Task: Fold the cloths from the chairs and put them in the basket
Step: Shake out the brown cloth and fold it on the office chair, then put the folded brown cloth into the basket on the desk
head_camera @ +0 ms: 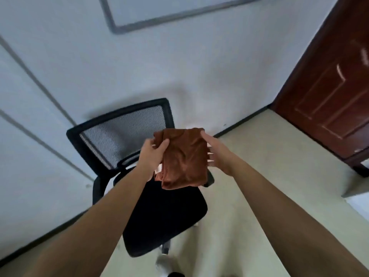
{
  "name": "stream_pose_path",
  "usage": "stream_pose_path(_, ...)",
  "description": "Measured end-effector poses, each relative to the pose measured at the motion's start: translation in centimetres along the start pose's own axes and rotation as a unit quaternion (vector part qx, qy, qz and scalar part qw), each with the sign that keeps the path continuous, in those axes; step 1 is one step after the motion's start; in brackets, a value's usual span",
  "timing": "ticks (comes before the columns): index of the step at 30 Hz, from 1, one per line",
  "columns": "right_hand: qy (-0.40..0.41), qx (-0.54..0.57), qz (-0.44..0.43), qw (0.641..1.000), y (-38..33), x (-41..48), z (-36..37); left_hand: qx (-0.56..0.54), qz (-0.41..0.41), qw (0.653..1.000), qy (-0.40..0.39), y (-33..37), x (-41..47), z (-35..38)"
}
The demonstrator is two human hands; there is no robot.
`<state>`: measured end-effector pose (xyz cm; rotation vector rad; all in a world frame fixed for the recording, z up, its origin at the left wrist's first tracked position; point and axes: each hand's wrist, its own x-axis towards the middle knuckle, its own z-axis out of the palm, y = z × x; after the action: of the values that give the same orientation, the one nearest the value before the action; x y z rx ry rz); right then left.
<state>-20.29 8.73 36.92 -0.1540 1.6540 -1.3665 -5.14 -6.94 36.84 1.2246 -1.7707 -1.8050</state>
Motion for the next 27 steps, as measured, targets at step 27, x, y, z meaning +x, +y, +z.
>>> stream_pose_path(27, 0.309, 0.118, -0.106, 0.938, 11.5, -36.1, -71.4, 0.183, 0.159, 0.822, -0.515, 8.5, -23.8, 75.4)
